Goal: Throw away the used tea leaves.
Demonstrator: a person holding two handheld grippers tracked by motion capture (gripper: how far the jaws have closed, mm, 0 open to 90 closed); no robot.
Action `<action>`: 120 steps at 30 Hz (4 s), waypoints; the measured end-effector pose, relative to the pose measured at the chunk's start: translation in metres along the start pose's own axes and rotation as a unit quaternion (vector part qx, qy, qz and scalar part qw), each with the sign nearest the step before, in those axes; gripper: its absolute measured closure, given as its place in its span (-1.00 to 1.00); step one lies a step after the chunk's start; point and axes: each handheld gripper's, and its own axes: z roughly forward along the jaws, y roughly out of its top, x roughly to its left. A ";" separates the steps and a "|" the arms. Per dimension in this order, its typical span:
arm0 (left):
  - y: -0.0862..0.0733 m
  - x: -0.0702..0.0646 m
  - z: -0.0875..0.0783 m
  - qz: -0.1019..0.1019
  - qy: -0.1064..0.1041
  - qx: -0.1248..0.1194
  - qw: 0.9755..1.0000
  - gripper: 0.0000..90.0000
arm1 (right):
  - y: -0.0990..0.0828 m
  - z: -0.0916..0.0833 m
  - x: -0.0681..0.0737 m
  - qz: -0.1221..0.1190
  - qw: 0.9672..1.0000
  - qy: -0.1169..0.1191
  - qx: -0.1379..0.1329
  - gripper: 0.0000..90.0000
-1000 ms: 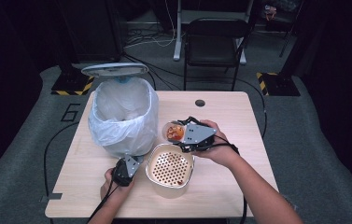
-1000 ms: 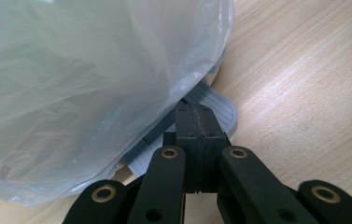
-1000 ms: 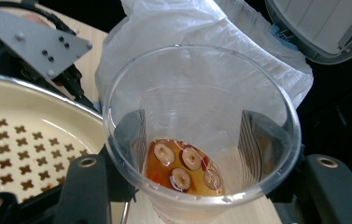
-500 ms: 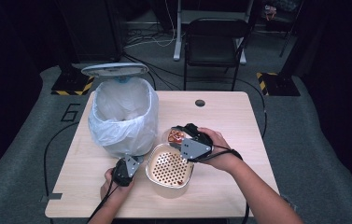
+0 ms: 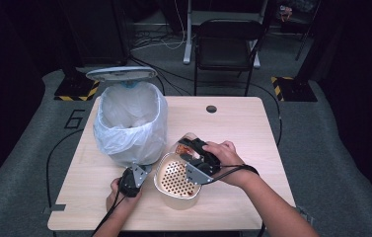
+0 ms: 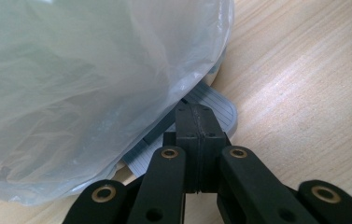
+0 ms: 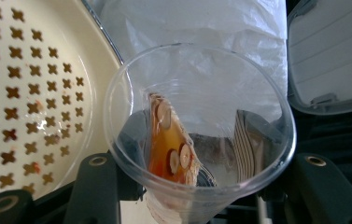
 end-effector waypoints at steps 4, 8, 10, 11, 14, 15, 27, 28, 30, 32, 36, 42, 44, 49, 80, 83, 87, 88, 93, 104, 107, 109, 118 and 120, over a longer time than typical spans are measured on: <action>0.000 0.001 0.000 0.007 0.003 0.002 1.000 1.00 | 0.004 0.002 0.004 -0.065 0.997 -0.031 0.014 0.05; 0.000 0.001 0.000 0.009 0.005 0.001 1.000 1.00 | 0.008 0.004 0.010 -0.102 0.994 -0.035 0.021 0.06; 0.000 0.001 0.000 0.009 0.005 0.001 1.000 1.00 | 0.009 0.006 0.013 -0.128 0.990 -0.044 0.027 0.06; 0.000 0.001 0.000 0.009 0.004 0.001 1.000 1.00 | 0.010 0.006 0.015 -0.137 0.989 -0.047 0.032 0.07; 0.000 0.001 -0.001 0.006 0.005 0.001 1.000 1.00 | 0.015 0.006 0.025 -0.231 0.969 -0.071 0.055 0.07; 0.000 0.001 0.000 0.006 0.005 0.000 1.000 1.00 | 0.016 0.006 0.027 -0.254 0.962 -0.076 0.060 0.07; 0.000 0.000 0.000 -0.003 0.000 -0.001 1.000 1.00 | 0.020 0.005 0.051 -0.396 0.909 -0.110 0.072 0.08; 0.000 -0.001 0.000 -0.003 0.000 -0.002 1.000 1.00 | 0.020 0.004 0.051 -0.393 0.910 -0.110 0.072 0.08; 0.000 0.000 0.000 -0.003 0.001 -0.002 1.000 1.00 | 0.021 0.003 0.049 -0.382 0.916 -0.104 0.066 0.08; 0.000 0.000 0.000 -0.002 0.001 -0.003 1.000 1.00 | 0.022 0.002 0.048 -0.368 0.922 -0.105 0.062 0.08; 0.000 0.000 0.000 -0.002 0.001 -0.002 1.000 1.00 | 0.025 0.001 0.043 -0.365 0.923 -0.110 0.059 0.08; 0.000 0.000 0.000 -0.001 0.001 -0.002 1.000 1.00 | 0.026 0.000 0.040 -0.368 0.922 -0.110 0.056 0.08; 0.000 0.001 0.000 0.006 0.004 -0.001 1.000 1.00 | 0.025 0.000 0.039 -0.367 0.922 -0.112 0.055 0.08; 0.000 0.001 0.000 0.006 0.004 -0.001 1.000 1.00 | 0.026 -0.001 0.036 -0.368 0.921 -0.112 0.054 0.08; 0.001 0.003 -0.002 0.015 -0.001 0.010 1.000 1.00 | 0.036 -0.016 0.014 -0.386 0.917 -0.089 0.042 0.07; 0.001 0.002 -0.001 0.013 0.002 0.005 1.000 1.00 | 0.039 -0.017 0.007 -0.367 0.928 -0.043 0.034 0.07; 0.000 0.001 0.000 0.005 0.006 -0.002 1.000 1.00 | 0.046 -0.020 -0.011 -0.323 0.946 -0.007 0.024 0.07; 0.000 0.001 0.000 0.005 0.006 -0.002 1.000 1.00 | 0.047 -0.020 -0.014 -0.319 0.948 0.004 0.022 0.07; 0.000 0.000 0.000 -0.003 0.003 -0.003 1.000 1.00 | 0.052 -0.017 -0.027 -0.264 0.962 0.065 0.021 0.07; 0.000 0.001 0.000 0.002 0.007 -0.003 1.000 1.00 | 0.044 0.000 -0.049 -0.088 0.976 0.195 0.047 0.07; 0.000 0.000 0.002 0.002 0.017 -0.012 1.000 1.00 | 0.041 0.003 -0.058 -0.040 0.973 0.224 0.044 0.08; 0.000 0.000 0.002 0.002 0.017 -0.012 1.000 1.00 | 0.039 0.005 -0.065 0.008 0.965 0.257 0.050 0.08; 0.000 0.000 0.001 0.005 0.017 -0.009 1.000 1.00 | 0.031 0.012 -0.085 0.168 0.931 0.318 0.057 0.09; 0.000 0.000 0.001 0.005 0.017 -0.009 1.000 1.00 | 0.028 0.014 -0.089 0.210 0.918 0.331 0.054 0.09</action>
